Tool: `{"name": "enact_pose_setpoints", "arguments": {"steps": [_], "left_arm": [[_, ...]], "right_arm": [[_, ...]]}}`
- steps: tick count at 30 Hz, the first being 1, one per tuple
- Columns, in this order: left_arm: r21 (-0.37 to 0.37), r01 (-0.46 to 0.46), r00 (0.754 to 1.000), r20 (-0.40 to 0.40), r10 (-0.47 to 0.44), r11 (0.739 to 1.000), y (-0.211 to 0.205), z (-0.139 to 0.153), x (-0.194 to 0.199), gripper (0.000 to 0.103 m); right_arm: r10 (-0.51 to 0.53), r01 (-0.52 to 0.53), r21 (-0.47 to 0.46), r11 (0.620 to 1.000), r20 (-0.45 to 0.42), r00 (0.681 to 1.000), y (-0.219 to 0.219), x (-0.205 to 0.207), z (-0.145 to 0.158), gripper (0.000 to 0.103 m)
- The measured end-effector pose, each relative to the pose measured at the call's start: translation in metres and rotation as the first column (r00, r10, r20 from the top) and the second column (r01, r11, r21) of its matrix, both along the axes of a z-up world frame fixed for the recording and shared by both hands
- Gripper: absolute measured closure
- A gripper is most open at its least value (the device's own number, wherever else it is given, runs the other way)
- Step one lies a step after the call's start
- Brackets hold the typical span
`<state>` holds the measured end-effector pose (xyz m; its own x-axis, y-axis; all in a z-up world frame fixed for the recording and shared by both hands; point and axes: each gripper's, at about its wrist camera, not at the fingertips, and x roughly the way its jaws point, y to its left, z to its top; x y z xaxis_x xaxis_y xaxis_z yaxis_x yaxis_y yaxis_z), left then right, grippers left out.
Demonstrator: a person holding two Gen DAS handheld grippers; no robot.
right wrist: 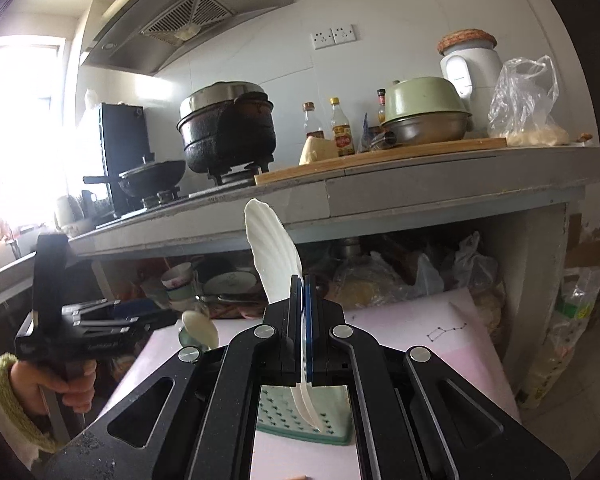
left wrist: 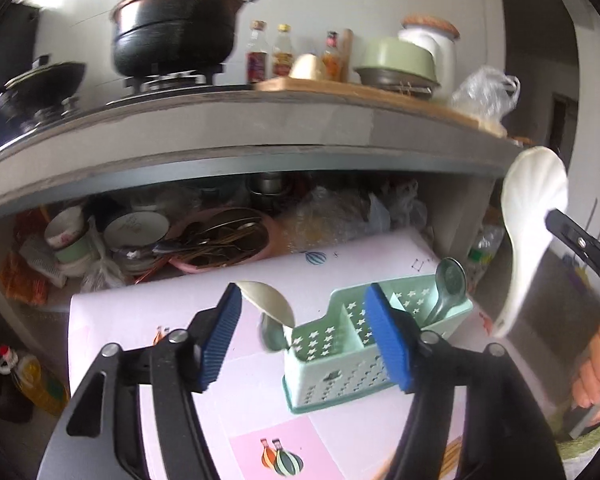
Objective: Organize utensils
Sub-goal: 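Insert the rice paddle into the green holder and open the right tool while the left tool releases the spoon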
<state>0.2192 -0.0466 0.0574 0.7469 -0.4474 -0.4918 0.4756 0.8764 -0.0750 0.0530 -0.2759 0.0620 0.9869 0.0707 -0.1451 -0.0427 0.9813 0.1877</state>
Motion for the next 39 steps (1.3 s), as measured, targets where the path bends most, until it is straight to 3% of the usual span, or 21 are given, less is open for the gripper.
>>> {"name": "enact_pose_setpoints", "arguments": {"steps": [5,10,17,24,29,30,31,33,39], "left_arm": [[-0.087,-0.056,0.998,-0.016,0.054,0.995,0.040,-0.010,-0.036,0.031],[-0.129,-0.081,0.995,-0.073,0.072,0.988,0.071,-0.036,-0.072,0.027],[-0.086,-0.064,0.985,-0.167,0.049,0.994,0.077,-0.076,-0.103,0.027],[-0.047,-0.044,0.991,-0.128,0.038,0.998,0.069,-0.088,-0.120,0.027],[-0.063,-0.044,0.989,-0.141,0.035,0.997,0.070,-0.091,-0.121,0.027],[-0.063,-0.046,0.989,-0.142,0.037,0.997,0.070,-0.092,-0.121,0.027],[-0.060,-0.050,0.989,-0.141,0.041,0.997,0.070,-0.092,-0.121,0.027],[-0.052,-0.055,0.989,-0.139,0.047,0.997,0.071,-0.093,-0.124,0.027],[-0.033,-0.066,0.987,-0.149,0.061,0.997,0.074,-0.099,-0.131,0.027]], "right_arm": [[0.014,-0.015,0.008,1.000,0.040,0.999,0.006,0.027,0.017,0.103],[-0.010,0.011,-0.060,0.998,0.021,1.000,0.015,0.060,0.007,0.103],[-0.033,0.024,-0.212,0.977,-0.041,0.999,0.036,0.083,-0.034,0.103],[-0.073,0.036,-0.315,0.948,-0.108,0.991,0.046,0.081,-0.061,0.101],[-0.082,0.039,-0.350,0.936,-0.109,0.991,0.051,0.068,-0.059,0.091],[-0.082,0.038,-0.356,0.934,-0.109,0.991,0.051,0.064,-0.058,0.086],[-0.090,0.047,-0.364,0.930,-0.102,0.991,0.052,0.060,-0.056,0.071],[-0.098,0.065,-0.369,0.927,-0.073,0.992,0.053,0.048,-0.052,0.059],[-0.076,0.055,-0.317,0.947,-0.054,0.996,0.046,0.011,-0.036,0.053]]}}
